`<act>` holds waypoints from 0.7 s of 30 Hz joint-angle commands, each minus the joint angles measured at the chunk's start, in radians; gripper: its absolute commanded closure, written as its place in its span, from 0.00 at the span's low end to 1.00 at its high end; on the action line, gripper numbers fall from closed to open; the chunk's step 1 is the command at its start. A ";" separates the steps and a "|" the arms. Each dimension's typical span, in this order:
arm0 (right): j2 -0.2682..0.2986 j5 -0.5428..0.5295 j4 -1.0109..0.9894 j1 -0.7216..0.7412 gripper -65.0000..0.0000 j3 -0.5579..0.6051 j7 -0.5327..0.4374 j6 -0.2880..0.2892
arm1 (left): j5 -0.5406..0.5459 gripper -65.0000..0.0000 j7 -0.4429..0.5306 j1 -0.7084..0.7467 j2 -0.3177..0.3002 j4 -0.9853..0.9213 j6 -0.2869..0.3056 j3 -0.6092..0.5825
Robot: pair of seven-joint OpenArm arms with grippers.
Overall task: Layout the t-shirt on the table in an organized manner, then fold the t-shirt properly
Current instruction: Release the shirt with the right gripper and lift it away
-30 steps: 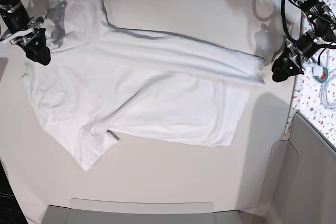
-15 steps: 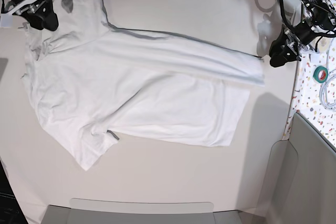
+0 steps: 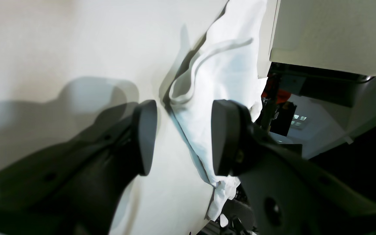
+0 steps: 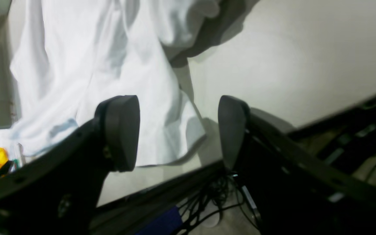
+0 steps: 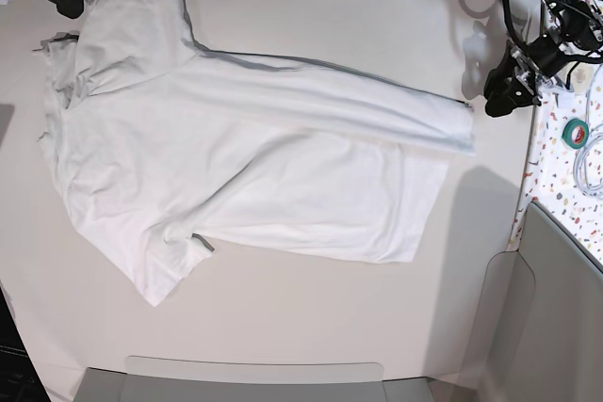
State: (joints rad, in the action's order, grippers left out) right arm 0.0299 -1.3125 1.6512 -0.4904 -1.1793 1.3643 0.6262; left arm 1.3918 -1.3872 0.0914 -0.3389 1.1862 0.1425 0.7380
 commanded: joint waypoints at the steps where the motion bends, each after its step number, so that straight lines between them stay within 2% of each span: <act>1: 0.028 -0.029 0.011 -0.004 0.42 0.005 -0.013 0.007 | 0.028 0.58 -0.009 -0.005 -0.018 0.014 -0.005 0.002; 4: 0.037 -0.011 0.010 0.019 0.42 0.049 -0.013 0.007 | 0.028 0.58 -0.009 -0.005 -0.018 0.014 -0.005 0.002; 11: 0.031 0.155 0.010 0.055 0.42 0.100 -0.013 0.007 | 0.028 0.58 -0.009 -0.005 -0.018 0.014 -0.005 0.002; 21: 0.029 0.250 0.010 0.040 0.43 0.131 -0.013 0.007 | 0.028 0.58 -0.009 -0.009 -0.016 0.014 -0.005 0.002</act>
State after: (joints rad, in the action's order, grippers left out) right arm 0.0521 -1.0966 1.6543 -0.4404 -1.0512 1.3285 0.6258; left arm 1.3922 -1.3876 0.0910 -0.3386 1.1862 0.1425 0.7380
